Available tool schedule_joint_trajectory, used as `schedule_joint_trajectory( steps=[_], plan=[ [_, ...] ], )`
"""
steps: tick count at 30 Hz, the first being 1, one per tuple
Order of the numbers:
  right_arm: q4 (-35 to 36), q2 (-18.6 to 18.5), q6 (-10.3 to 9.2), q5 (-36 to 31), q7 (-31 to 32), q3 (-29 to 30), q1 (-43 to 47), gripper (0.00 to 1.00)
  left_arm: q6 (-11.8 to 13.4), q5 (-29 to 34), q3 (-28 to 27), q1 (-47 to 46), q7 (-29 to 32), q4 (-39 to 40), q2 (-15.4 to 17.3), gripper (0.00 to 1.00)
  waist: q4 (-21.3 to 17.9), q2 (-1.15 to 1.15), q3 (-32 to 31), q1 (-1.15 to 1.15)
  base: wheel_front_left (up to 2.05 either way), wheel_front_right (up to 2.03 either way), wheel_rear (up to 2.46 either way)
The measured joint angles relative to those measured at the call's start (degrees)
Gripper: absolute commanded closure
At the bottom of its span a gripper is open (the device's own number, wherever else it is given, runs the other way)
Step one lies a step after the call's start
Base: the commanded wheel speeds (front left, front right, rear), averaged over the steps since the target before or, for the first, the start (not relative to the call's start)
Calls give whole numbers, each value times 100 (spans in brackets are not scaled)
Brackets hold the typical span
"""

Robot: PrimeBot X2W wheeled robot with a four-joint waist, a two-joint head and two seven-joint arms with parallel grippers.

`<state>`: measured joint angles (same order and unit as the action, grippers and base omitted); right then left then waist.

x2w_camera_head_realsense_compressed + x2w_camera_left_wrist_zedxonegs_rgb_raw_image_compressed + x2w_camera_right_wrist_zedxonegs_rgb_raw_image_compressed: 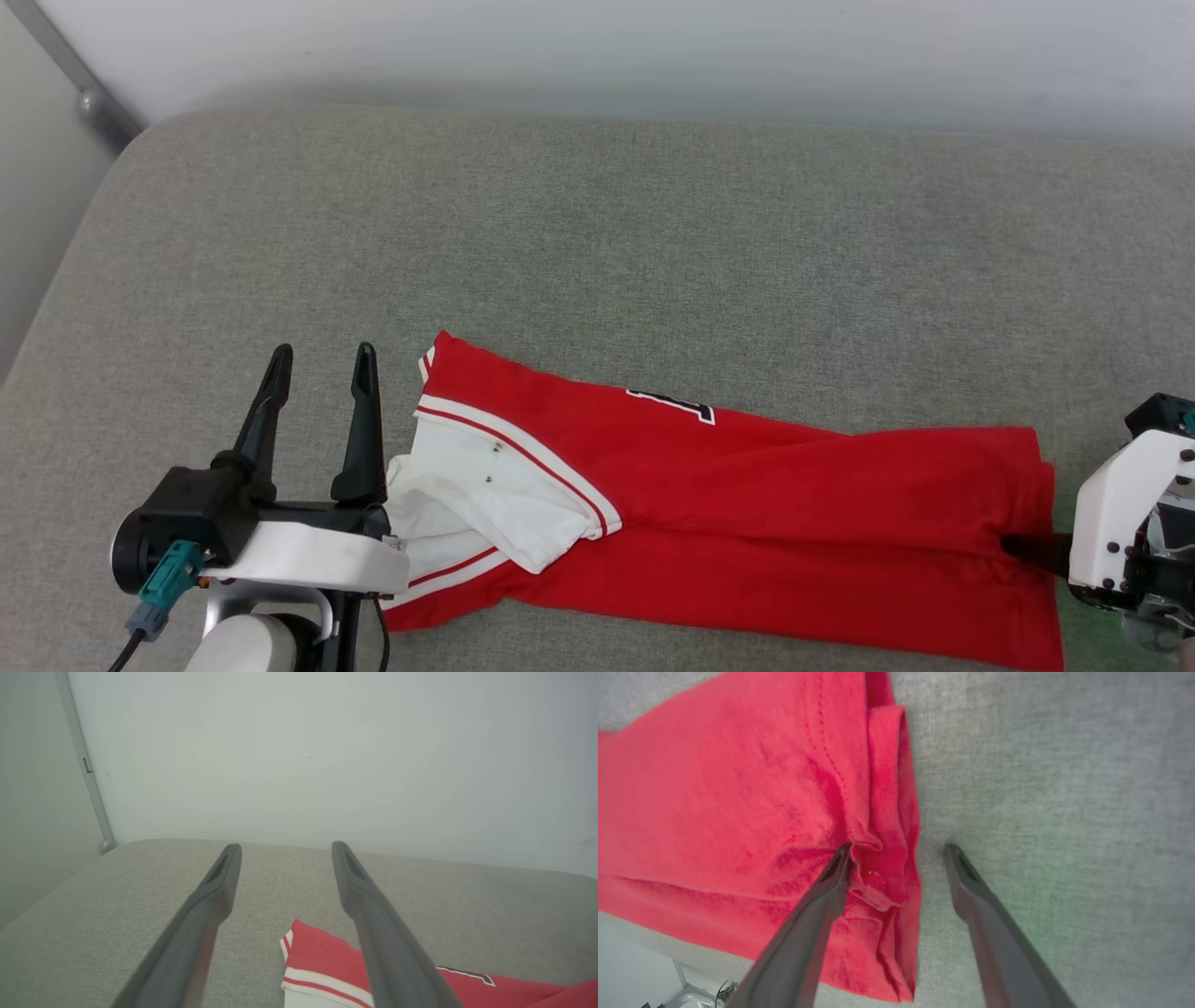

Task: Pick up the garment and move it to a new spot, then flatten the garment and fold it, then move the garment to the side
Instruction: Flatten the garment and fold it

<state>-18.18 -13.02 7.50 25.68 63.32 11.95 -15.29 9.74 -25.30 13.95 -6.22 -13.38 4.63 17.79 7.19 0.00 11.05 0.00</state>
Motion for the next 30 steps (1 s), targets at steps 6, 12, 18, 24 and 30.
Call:
schedule_joint_trajectory(
  steps=[6, 12, 18, 24, 30],
  plan=[
    [-187, 31, 0, 80, -25, -229, -171, 100, -7, 71, 31, -34, -9, -34, 59, 0, -94, 0, -19, 0, 0, 0, 0],
    [-324, 8, 0, 238, -212, -501, -293, 100, 73, 167, 53, -1, 114, -70, 197, 0, -196, 0, -216, 0, 0, 0, 0],
    [-121, -198, 0, 416, -386, -783, -309, 100, 182, 186, 65, 282, 276, -64, 301, 0, -345, 0, -577, 0, 0, 0, 0],
    [111, -488, 0, 454, -375, -723, -190, 100, 292, 138, 30, 629, 346, -25, 344, 0, -568, 0, -938, 0, 0, 0, 0],
    [443, -747, 0, 265, -142, 14, 7, 100, 393, 145, 47, 854, 387, 34, 374, 0, -763, 0, -1153, 0, 0, 0, 0]
  ],
)
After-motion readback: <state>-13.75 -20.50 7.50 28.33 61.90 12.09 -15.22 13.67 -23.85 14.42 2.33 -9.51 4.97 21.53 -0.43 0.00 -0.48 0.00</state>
